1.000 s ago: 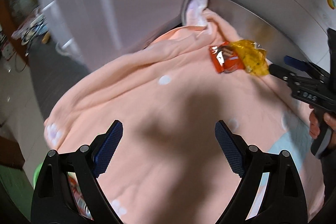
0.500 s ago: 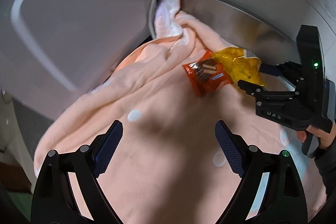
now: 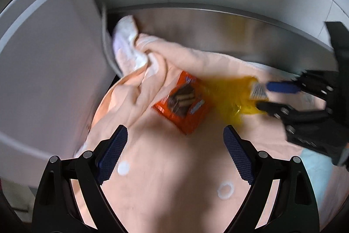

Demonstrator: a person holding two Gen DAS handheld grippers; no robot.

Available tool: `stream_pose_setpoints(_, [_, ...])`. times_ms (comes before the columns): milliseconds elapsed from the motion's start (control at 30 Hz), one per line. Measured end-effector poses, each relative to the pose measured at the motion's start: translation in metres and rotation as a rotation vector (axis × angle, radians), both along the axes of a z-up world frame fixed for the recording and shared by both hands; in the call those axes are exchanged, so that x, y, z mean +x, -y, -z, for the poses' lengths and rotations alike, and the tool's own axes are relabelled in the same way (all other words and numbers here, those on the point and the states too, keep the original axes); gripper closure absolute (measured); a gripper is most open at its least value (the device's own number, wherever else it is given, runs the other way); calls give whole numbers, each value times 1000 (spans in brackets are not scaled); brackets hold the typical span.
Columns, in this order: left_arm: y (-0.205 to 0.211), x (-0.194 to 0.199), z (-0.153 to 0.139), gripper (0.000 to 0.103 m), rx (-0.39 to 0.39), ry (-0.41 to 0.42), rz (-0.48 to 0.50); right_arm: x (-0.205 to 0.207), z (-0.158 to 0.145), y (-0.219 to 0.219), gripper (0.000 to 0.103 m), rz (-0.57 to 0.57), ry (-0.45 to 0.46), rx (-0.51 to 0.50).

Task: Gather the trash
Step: 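Grasp the yellow plastic bag with the right gripper while the left gripper grasps the orange wrapper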

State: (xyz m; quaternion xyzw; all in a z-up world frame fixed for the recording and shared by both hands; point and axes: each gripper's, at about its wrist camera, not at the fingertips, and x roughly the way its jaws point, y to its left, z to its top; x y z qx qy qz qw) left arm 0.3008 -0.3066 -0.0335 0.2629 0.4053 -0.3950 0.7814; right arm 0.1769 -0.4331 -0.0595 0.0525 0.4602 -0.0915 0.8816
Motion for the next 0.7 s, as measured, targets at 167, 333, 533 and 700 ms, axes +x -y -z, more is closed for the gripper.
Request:
stream_pose_setpoints(167, [28, 7, 9, 15, 30, 21, 71, -29, -2, 0, 66, 29, 13, 48])
stream_pose_setpoints(333, [45, 14, 20, 15, 57, 18, 117, -41, -4, -1, 65, 16, 27, 52])
stream_pose_setpoints(533, [39, 24, 15, 15, 2, -47, 97, -30, -11, -2, 32, -47, 62, 34])
stream_pose_setpoints(700, [29, 27, 13, 15, -13, -46, 66, -6, -15, -12, 32, -190, 52, -23])
